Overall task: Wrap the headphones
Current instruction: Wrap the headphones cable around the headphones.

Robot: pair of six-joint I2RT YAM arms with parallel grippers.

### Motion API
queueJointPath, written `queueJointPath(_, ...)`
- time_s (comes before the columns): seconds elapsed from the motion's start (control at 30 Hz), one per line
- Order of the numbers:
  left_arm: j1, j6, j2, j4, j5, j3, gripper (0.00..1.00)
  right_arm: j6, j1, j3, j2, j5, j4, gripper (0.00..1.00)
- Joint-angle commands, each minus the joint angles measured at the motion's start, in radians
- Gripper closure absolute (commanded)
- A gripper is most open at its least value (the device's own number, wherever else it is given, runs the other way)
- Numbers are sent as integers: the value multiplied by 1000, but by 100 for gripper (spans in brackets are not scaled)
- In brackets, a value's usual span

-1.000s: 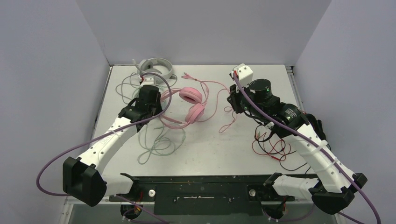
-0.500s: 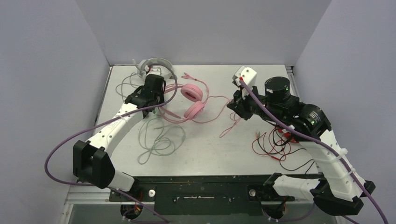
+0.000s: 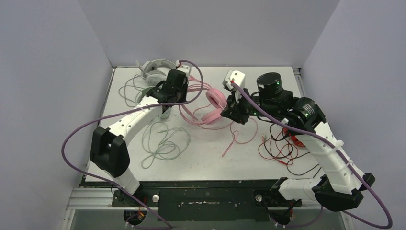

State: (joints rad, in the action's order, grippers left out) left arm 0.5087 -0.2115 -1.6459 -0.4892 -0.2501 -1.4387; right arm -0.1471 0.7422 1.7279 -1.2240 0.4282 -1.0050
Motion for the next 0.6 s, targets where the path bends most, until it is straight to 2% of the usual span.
queueJointPath(0.0, 59, 59, -25, 150, -10, -104, 100, -20, 29, 53, -23, 51, 20, 100)
queueJointPath(0.17, 72, 23, -116, 126, -3, -230, 100, -20, 79, 48, -51, 78, 28, 100)
queueJointPath(0.3, 97, 10, -154, 154, 33, -277, 100, -29, 123, 24, -59, 78, 43, 100)
queueJointPath(0.43, 111, 12, -147, 209, 121, -254, 100, -32, 128, 4, -56, 65, 62, 100)
queueJointPath(0.57, 111, 36, -98, 300, 174, -165, 100, -23, 129, -4, -58, 42, 70, 100)
